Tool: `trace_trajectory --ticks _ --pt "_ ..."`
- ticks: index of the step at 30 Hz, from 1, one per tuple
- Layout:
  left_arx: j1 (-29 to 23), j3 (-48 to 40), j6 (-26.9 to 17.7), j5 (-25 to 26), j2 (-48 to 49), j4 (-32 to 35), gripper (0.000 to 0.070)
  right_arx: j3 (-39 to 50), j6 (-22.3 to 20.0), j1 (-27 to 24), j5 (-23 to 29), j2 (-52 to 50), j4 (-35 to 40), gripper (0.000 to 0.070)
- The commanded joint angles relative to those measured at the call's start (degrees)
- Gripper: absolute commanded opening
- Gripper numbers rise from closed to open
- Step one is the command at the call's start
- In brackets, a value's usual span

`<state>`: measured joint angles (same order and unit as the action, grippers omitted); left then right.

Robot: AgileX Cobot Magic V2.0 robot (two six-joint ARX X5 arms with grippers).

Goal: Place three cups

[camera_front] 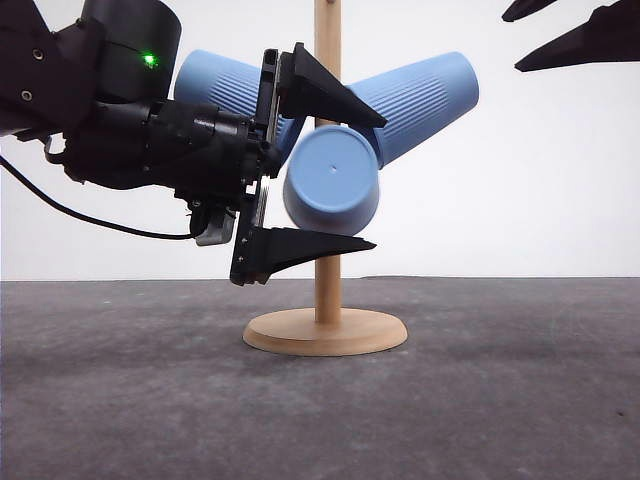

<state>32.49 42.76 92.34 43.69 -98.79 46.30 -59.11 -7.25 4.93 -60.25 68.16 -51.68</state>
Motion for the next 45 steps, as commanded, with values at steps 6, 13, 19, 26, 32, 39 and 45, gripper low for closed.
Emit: trace_trajectory --ticks 6,13,19,26,32,39,45 --pt "-0.02 0.7 4.31 0.41 -0.39 6.05 0.0679 -0.98 -0.28 0.25 -0.38 0.39 0.07 0.0218" --pt "-0.02 0.7 5.04 0.47 -0.39 6.02 0.0678 -0.98 -0.26 0.24 -0.39 0.39 -0.25 0.0218" --pt "-0.02 0.7 4.99 1.62 -0.39 6.04 0.0678 -0.98 -0.28 0.25 -0.38 0.39 -0.52 0.0218" --pt "0.64 0.64 3.71 4.28 -0.34 6.84 0.0677 -0.98 -0.3 0.24 -0.37 0.39 -1.02 0.0218" --pt "2.8 -1.07 4.63 3.72 -0.15 10.35 0.0653 -0.98 -0.31 0.24 -0.37 0.37 -1.09 0.0218" --pt "3.89 -7.84 7.05 1.67 0.82 16.83 0.0628 -0.98 -0.31 0.24 -0.37 0.28 -1.39 0.0218" --pt "3.91 -17.28 10.24 0.59 3.4 28.21 0.0628 -0.98 -0.31 0.24 -0.37 0.28 -1.52 0.0218"
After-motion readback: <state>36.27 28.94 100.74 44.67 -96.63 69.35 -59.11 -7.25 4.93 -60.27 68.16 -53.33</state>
